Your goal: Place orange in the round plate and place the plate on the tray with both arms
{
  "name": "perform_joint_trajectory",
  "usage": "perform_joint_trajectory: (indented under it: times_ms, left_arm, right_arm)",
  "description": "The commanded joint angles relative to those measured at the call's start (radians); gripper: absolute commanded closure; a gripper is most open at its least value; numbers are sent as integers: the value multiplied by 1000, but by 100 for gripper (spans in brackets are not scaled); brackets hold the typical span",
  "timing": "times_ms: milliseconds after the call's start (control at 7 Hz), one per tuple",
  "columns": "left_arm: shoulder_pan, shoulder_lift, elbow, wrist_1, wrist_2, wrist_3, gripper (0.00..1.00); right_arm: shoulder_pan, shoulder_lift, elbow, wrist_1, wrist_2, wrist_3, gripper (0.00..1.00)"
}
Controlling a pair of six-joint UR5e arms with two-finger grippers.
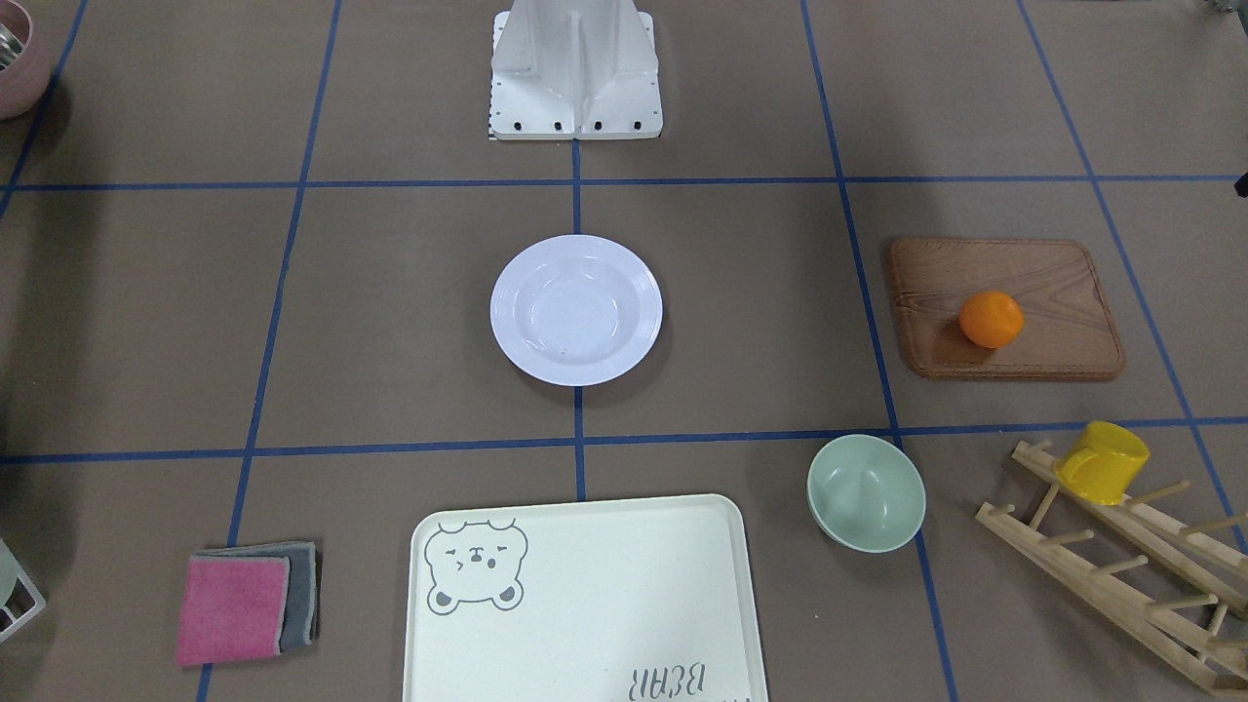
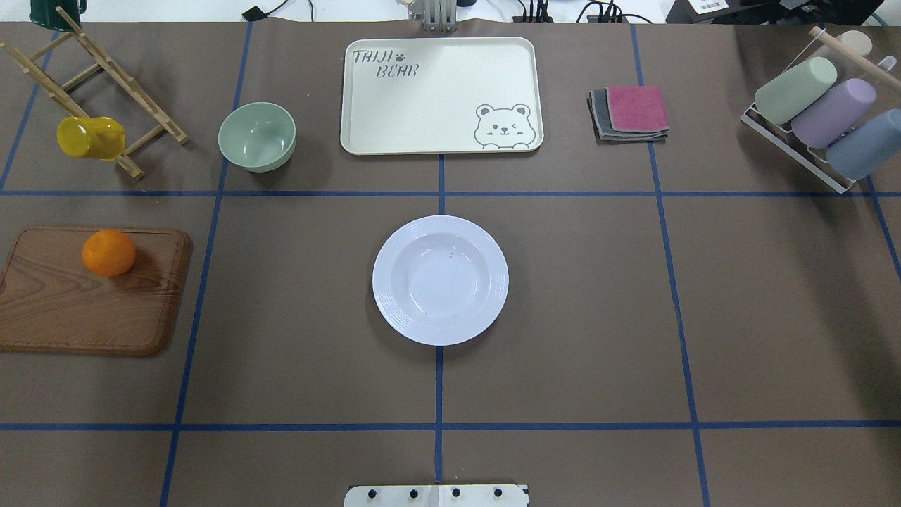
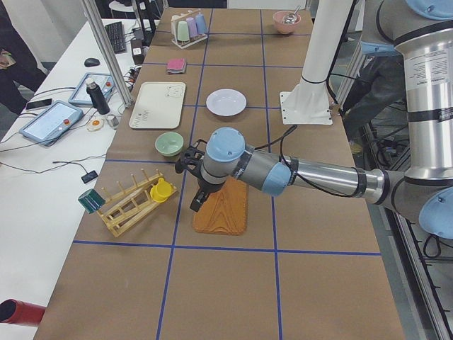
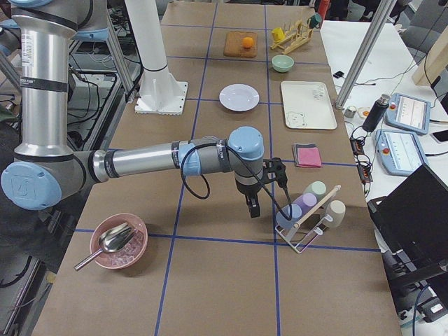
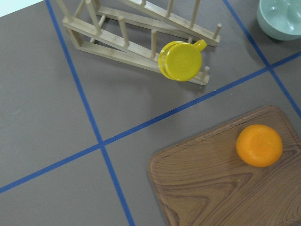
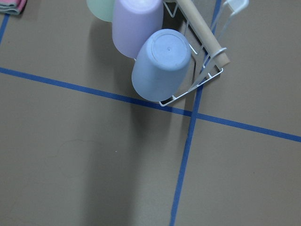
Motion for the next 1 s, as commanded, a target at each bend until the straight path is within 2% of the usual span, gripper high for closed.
perform_joint_trajectory:
  times_ms: [0, 143, 286, 714, 857]
  left_arm:
    - [226, -20, 5, -140, 131, -381, 1]
    - [370, -46, 14, -176, 240, -515, 1]
    - [457, -89, 45, -184, 297, -579, 1]
    - [511, -161, 207, -303, 329, -608, 1]
    - [545, -164, 229, -325, 329, -621, 1]
  right_arm:
    - [-80, 1, 59, 13, -8, 178, 0]
    - [-100, -7, 58, 79, -15, 244, 0]
    - [-109, -15, 55, 107, -15, 267, 0]
    - [-112, -16, 56, 107, -15, 268, 0]
    - [-112, -16, 55, 107, -15, 268, 0]
